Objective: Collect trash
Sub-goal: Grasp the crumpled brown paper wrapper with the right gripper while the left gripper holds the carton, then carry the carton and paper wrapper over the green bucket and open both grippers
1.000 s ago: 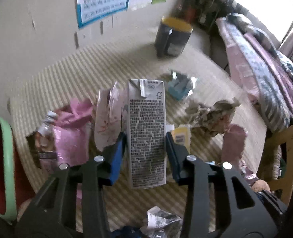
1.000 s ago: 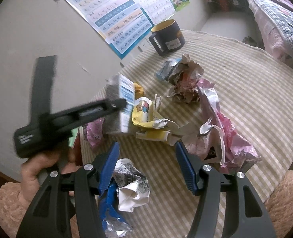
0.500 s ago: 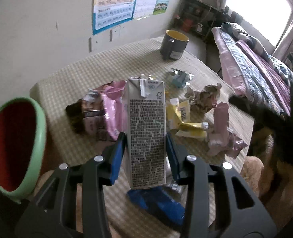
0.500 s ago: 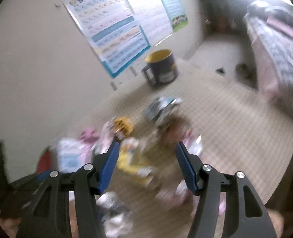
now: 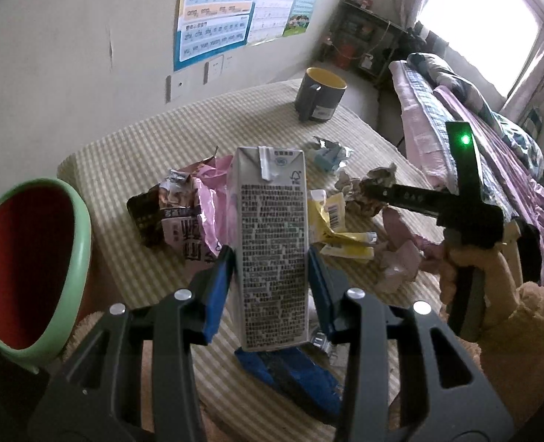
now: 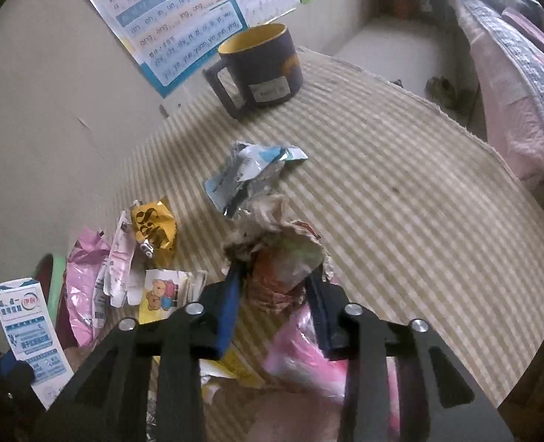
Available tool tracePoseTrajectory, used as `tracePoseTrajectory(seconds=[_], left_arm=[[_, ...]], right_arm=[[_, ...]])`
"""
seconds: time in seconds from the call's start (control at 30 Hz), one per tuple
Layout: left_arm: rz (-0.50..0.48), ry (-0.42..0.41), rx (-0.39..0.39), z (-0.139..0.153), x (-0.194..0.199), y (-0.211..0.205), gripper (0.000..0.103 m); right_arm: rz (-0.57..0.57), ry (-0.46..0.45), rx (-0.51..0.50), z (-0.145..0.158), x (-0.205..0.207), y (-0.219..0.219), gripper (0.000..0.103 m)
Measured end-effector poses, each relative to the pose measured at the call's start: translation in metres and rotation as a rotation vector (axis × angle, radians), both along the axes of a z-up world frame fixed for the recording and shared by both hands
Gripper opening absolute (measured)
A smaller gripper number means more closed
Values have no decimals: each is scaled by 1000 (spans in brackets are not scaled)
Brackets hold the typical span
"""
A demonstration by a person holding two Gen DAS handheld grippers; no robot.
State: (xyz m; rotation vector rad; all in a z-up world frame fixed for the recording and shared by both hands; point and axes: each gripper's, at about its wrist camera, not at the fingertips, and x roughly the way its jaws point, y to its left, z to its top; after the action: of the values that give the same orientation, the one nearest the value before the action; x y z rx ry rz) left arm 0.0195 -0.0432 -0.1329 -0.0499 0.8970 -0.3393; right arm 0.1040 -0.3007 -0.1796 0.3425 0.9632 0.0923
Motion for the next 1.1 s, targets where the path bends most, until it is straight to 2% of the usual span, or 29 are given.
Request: tracePoseTrajectory(seconds=[0.13,0.27,0.5,0.6,0.9,1.1], left_arm=[[7,4,-4,-1,2,2,39],[19,-11,0,2,2,5,39],[66,-64,3,16,1,21,39],[95,-86,-1,22,-1,34,39],[173,-127,-4,28,-5,73,39],[219,-138,-3,24,-7,99,39]], right_arm=[[-8,-57,20,15,-15,-2,28],[-5,-135,70,45,-44,4,28],[40,-243,113,77,-103,47,29],[73,-247,119,78,-115,70,29],[185,-261,46,94,-123,126,29],[243,-239,12,90,-123,153,29]])
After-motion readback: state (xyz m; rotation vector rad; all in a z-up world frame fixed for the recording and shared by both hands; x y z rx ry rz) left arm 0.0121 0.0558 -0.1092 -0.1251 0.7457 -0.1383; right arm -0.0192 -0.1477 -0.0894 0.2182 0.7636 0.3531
